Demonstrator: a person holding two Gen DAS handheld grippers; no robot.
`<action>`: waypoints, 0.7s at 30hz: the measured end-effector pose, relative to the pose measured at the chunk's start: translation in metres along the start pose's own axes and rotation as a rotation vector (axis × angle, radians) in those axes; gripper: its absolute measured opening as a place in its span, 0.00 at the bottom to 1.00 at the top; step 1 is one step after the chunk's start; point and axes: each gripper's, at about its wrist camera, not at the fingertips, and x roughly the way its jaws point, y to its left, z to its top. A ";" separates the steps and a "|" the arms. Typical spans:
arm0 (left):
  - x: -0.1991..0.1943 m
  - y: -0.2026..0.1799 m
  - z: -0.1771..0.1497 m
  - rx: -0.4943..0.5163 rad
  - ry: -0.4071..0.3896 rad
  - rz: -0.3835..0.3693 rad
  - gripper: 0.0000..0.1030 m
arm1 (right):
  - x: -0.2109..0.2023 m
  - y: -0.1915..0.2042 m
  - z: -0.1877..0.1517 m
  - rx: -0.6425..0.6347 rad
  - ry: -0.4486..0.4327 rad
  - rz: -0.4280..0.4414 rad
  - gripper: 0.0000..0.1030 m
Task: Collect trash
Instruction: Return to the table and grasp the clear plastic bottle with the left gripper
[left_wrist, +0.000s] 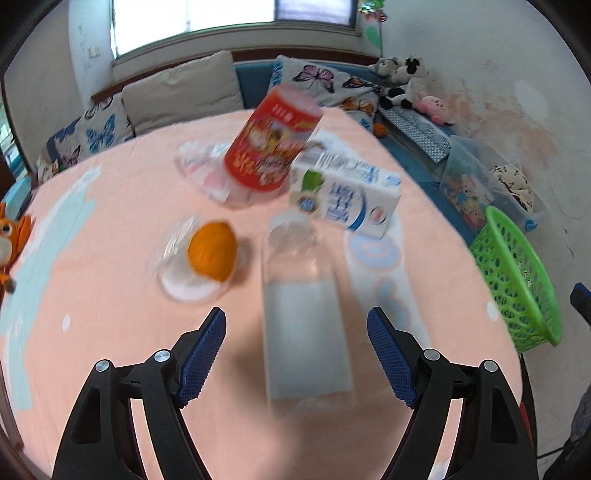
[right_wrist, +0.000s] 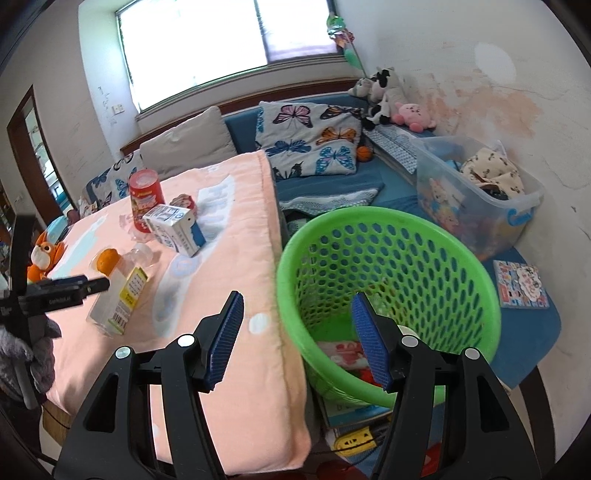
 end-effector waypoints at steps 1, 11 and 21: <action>0.002 0.002 -0.004 -0.007 0.009 -0.001 0.74 | 0.001 0.003 0.000 -0.005 0.002 0.005 0.60; 0.020 -0.004 -0.037 -0.053 0.035 -0.018 0.74 | 0.012 0.017 0.001 -0.031 0.021 0.030 0.60; 0.030 -0.010 -0.039 -0.065 -0.006 0.020 0.60 | 0.026 0.033 0.006 -0.054 0.043 0.059 0.60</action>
